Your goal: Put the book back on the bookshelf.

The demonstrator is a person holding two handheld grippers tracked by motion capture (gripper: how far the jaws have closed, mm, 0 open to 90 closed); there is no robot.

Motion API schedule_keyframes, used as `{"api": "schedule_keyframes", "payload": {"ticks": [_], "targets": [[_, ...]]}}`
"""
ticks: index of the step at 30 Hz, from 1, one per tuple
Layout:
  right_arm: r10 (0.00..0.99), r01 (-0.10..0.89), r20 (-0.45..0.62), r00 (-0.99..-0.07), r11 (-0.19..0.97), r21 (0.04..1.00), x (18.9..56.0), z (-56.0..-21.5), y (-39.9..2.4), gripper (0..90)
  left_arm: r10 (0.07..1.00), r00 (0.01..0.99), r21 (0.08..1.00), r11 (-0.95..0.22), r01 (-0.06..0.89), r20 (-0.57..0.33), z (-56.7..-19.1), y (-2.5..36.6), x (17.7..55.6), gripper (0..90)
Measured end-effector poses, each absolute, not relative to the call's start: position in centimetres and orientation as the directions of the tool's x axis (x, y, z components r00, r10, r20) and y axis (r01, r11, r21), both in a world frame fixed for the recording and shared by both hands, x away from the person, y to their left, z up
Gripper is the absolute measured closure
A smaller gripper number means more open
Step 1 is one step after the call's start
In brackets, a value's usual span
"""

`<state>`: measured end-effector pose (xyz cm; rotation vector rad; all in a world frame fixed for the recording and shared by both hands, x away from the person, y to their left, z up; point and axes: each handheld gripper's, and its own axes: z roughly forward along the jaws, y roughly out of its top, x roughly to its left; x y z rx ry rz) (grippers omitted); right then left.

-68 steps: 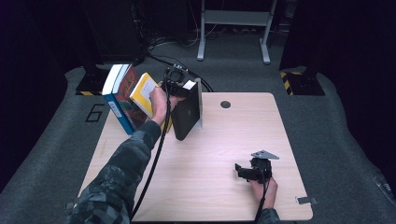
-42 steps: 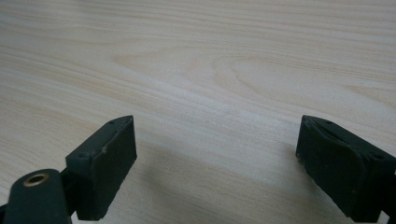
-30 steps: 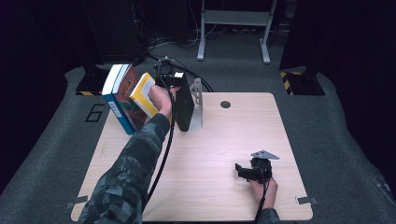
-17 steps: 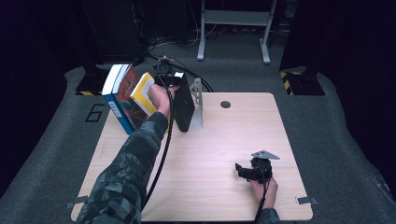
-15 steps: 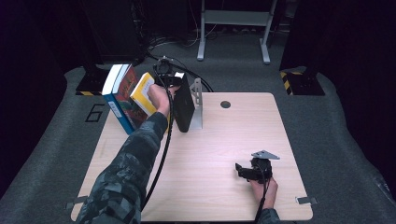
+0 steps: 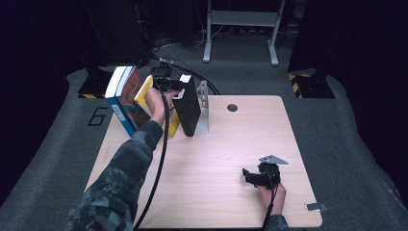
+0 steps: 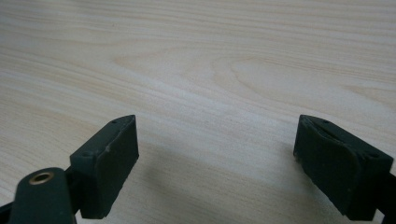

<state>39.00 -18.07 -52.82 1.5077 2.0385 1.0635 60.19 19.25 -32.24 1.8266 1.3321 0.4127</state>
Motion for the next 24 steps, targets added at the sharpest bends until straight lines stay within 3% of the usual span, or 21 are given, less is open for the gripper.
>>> {"api": "schedule_keyframes", "payload": {"ticks": [13,14,21,24], "targets": [[0.930,0.635,0.116,-0.348,0.143,0.759,39.0,-52.8,-18.0,13.3,0.853,0.484,0.804,-0.143,0.577,-0.196,-31.0,21.0,56.4,20.7],[0.930,0.635,0.116,-0.348,0.142,0.760,39.0,-52.8,-18.0,13.3,0.842,0.515,0.814,-0.179,0.552,-0.163,-30.9,21.3,55.6,20.6],[0.931,0.635,0.114,-0.347,0.144,0.759,39.0,-52.8,-18.0,13.2,0.810,0.564,0.837,-0.191,0.512,-0.160,-31.2,21.8,52.4,19.0],[0.933,0.639,0.115,-0.341,0.141,0.756,39.0,-52.8,-17.9,13.1,0.790,0.603,0.846,-0.248,0.473,-0.106,-31.6,22.6,49.9,18.0]]}}
